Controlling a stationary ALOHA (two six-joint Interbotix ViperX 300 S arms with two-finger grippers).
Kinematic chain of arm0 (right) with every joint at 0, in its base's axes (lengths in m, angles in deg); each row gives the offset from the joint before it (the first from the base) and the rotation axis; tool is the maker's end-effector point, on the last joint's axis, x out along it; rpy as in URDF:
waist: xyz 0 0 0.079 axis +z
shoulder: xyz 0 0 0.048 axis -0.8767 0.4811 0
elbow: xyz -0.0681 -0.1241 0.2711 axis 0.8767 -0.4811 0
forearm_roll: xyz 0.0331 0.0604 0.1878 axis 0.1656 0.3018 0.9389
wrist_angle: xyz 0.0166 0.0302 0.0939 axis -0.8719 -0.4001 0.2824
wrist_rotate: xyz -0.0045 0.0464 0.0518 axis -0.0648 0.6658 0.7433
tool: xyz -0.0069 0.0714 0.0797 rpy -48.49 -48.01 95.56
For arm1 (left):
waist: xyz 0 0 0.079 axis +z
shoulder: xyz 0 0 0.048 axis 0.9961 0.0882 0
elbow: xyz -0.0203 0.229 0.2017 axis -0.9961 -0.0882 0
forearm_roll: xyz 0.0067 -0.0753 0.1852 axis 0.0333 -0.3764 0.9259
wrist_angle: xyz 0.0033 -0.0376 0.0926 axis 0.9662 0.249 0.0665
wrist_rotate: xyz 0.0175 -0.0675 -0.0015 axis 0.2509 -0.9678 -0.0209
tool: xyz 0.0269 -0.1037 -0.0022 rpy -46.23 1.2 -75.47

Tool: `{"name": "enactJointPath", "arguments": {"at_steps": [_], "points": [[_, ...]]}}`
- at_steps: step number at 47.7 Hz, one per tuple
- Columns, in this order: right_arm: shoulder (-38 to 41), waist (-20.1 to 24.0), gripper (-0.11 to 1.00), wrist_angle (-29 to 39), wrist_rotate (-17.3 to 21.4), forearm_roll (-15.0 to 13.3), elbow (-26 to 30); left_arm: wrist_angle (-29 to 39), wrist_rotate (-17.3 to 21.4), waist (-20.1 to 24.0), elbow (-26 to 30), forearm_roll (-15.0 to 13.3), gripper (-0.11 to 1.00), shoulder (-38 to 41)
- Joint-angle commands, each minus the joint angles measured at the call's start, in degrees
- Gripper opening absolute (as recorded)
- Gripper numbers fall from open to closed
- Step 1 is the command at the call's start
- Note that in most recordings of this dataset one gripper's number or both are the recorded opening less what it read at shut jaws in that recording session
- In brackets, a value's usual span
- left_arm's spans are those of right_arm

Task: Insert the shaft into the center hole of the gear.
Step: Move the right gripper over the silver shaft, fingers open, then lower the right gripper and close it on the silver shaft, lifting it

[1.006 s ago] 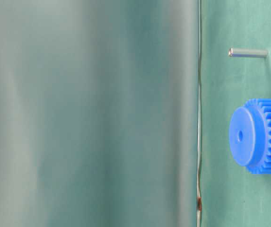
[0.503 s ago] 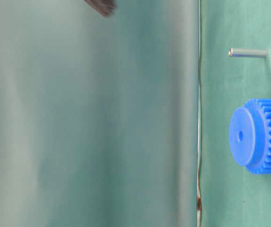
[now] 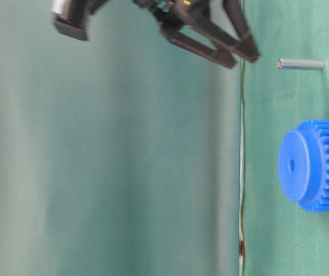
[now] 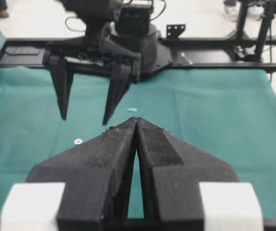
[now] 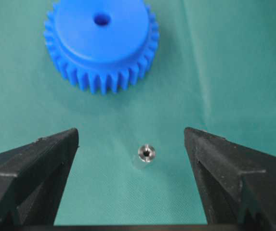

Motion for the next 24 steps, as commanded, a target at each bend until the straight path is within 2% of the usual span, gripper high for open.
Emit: {"name": "enactJointPath", "arguments": {"at_steps": [1,24], "points": [[1.32,-0.35,0.93,-2.02,0.09,0.18,1.41,0.09,0.09,-0.35,1.49,0.18,0.0,0.18],[6.59,-2.02,0.92,-3.25,0.09,0.18,1.41,1.49,0.09,-0.44,1.41,0.18,0.0,0.18]]}}
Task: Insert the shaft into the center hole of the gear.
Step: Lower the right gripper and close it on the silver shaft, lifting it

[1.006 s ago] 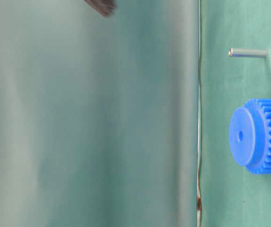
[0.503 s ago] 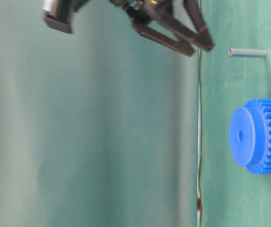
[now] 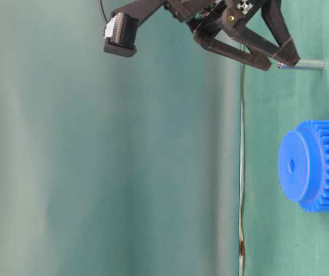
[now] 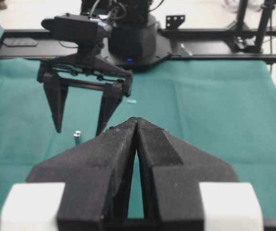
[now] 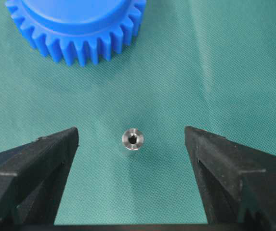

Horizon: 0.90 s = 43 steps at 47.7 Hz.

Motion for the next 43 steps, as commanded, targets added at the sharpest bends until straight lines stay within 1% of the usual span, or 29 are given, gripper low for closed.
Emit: {"name": "enactJointPath", "arguments": {"at_steps": [1,6,9,14,18,22,38,43], "points": [[-0.44,-0.26,0.92,-0.7,0.09,0.18,0.97,0.09,0.09,-0.26,1.58,0.18,0.0,0.26],[-0.44,-0.26,0.87,-0.7,0.0,0.09,0.7,0.44,0.09,-0.26,1.58,0.18,0.0,0.26],[-0.26,-0.18,0.8,-0.7,-0.18,-0.35,0.53,0.44,0.09,-0.26,1.58,0.18,0.0,0.26],[0.62,-0.09,0.57,-0.7,-0.26,-0.88,0.7,0.44,0.09,-0.26,1.58,0.18,0.0,0.26],[1.14,0.09,0.34,-0.7,-0.26,-1.05,0.7,0.44,0.09,-0.26,1.58,0.18,0.0,0.26],[1.32,0.09,0.17,-0.7,-0.26,-1.05,0.7,0.44,0.09,-0.26,1.58,0.18,0.0,0.18],[1.05,0.09,0.17,-0.26,-0.26,-1.14,0.79,0.44,0.09,-0.26,1.58,0.18,0.0,0.0],[-0.44,0.18,0.17,1.58,0.0,-1.14,1.32,0.44,0.09,-0.26,1.58,0.18,0.0,-0.09]]}}
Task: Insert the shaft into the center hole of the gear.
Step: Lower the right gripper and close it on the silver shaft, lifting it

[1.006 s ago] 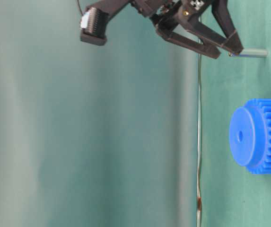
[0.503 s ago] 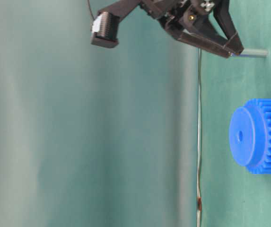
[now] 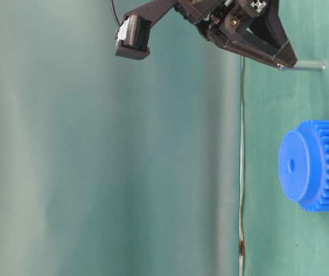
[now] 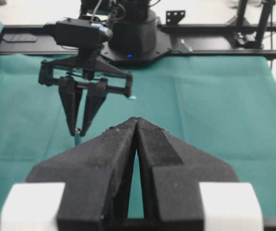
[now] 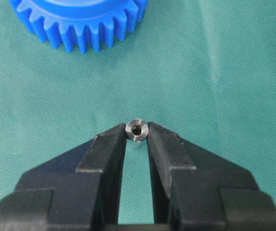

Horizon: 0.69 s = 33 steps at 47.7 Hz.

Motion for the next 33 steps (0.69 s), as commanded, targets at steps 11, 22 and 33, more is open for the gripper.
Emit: {"name": "enactJointPath", "arguments": {"at_steps": [11,22,33], "points": [[-8.35,0.09,0.17,11.16,-0.7,-1.14,4.39,-0.35,0.09,-0.26,1.67,0.18,0.0,-0.26],[-11.16,0.18,0.17,17.31,-0.53,-1.23,6.24,-0.26,0.0,-0.26,1.67,0.18,0.0,-0.44],[-11.6,0.18,0.17,18.19,-0.79,-1.23,6.42,1.32,-0.09,-0.26,1.67,0.18,0.0,-0.7]]}}
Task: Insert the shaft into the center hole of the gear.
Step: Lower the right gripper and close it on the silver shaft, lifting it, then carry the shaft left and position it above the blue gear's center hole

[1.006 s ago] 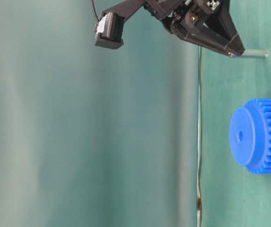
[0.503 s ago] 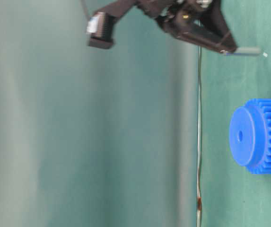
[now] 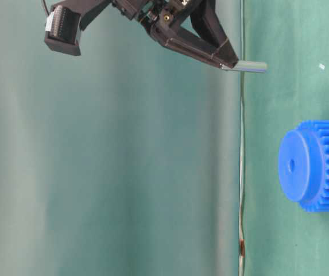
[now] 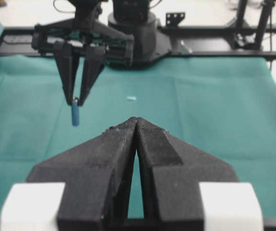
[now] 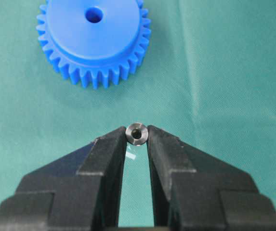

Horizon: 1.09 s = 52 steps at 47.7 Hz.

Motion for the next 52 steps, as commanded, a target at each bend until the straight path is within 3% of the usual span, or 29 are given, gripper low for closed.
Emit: {"name": "enactJointPath", "arguments": {"at_steps": [1,23,52], "points": [[-1.14,0.09,0.17,0.09,0.0,0.0,1.32,0.44,-0.09,-0.26,1.58,0.18,0.0,0.09],[0.7,0.97,0.17,-0.44,0.0,0.0,4.57,0.53,-0.09,-0.26,1.58,0.18,0.0,0.0],[14.06,5.19,0.17,-0.7,-0.18,0.0,21.09,0.53,-0.09,-0.26,1.58,0.18,0.0,-0.18]]}}
